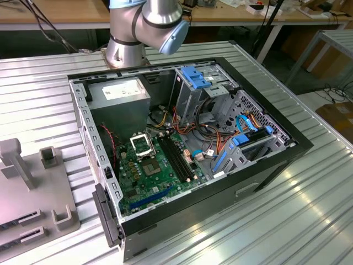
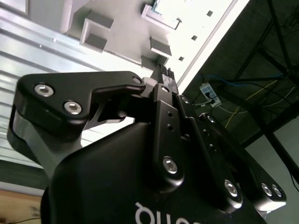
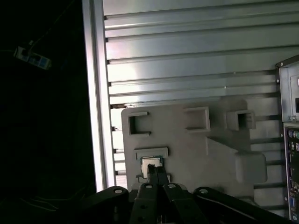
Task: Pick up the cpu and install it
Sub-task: 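Reach for the cpu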
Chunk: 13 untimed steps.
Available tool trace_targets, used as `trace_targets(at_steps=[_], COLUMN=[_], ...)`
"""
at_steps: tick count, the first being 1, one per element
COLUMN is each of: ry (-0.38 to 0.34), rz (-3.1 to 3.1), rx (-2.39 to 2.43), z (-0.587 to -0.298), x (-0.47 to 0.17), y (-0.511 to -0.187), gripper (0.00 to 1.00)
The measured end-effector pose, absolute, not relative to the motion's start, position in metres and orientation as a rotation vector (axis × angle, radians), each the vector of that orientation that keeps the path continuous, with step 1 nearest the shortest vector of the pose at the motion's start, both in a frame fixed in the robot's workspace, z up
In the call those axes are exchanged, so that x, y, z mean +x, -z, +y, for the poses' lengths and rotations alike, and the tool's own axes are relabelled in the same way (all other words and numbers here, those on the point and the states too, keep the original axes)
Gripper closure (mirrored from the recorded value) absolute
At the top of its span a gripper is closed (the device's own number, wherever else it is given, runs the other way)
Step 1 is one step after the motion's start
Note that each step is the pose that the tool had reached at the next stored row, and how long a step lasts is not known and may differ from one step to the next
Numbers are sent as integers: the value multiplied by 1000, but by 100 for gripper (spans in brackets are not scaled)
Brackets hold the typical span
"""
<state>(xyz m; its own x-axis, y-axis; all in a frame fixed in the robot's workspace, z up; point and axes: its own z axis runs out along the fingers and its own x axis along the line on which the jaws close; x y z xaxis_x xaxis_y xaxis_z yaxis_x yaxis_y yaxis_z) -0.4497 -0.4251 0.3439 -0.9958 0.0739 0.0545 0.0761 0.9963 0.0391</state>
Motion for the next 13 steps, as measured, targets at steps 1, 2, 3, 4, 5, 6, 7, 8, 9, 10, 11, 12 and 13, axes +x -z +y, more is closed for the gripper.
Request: trace_targets(at_steps=[1,2,3,4,5,6,7,8,9,10,11,12,13], ry=[64,64,64,64,64,64,64,64,64,64,64,64,64], rz=[-3086,-3086,-3086,-3086,-3086,-3086,-3086,-3086,-3086,-3086,-3086,-3086,-3086], rx=[-116,-115,-115,-116,-116,-116,-116,-116,-116,-116,-116,-115,-116], z=[-428,-430,-431,-432,-433,-433,-433,-433,-433,-433,-433,-433,-433], x=[-450,-452,-453,-454,-454,-454,-454,-454,-454,-454,-454,-454,-454], y=[-342,-341,-340,-339,-338,-338,-338,-338,-338,-337,-337,-337,-337], gripper=[89,89,89,89,89,89,89,89,89,89,89,89,89])
